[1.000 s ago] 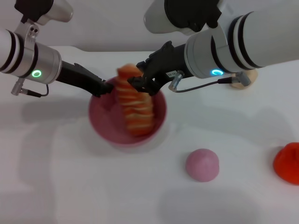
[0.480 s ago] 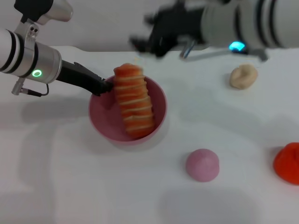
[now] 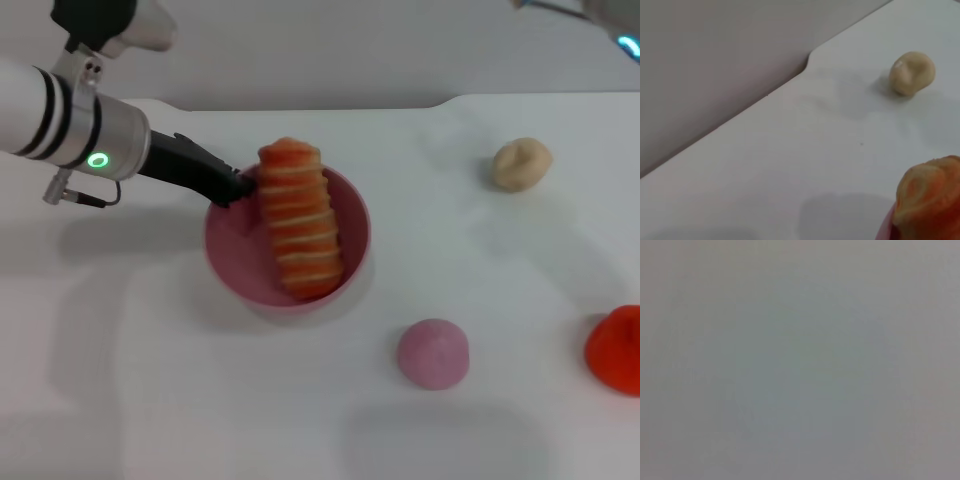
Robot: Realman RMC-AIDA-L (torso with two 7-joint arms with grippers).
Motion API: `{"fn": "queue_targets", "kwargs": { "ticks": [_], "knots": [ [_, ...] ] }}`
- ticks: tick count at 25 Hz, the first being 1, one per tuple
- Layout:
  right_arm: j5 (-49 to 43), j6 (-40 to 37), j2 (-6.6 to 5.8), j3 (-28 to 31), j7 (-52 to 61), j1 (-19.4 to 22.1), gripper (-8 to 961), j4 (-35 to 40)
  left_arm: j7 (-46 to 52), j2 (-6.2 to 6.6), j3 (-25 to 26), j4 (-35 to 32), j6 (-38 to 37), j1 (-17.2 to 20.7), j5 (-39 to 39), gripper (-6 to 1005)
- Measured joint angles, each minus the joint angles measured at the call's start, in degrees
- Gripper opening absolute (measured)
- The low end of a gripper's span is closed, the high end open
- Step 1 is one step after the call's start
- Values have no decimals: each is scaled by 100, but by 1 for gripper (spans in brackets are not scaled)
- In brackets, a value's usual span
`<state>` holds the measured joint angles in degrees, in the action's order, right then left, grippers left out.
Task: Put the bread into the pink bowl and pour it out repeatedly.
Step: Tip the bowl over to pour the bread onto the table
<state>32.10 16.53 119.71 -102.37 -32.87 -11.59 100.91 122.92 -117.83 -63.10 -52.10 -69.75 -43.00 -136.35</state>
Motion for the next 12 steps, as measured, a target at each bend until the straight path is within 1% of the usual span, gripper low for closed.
{"fn": "queue_targets", "kwargs": {
  "ticks": [3,6,10,12],
  "knots": [
    [38,-1586,-7,-187,5,239,512,-582,35,-11,-321,0,205,1,42,54],
    [48,-3292,-22,-482,126,311,512,-1405,97,-18,-701,-3,457,-28,189,54],
    [19,-5349,-50,-795,671,253,513,-2516,187,-27,-1087,-46,771,-110,361,55],
    [15,-6038,-59,-828,947,173,513,-3000,250,-33,-1249,-77,961,-167,430,55]
  ]
}}
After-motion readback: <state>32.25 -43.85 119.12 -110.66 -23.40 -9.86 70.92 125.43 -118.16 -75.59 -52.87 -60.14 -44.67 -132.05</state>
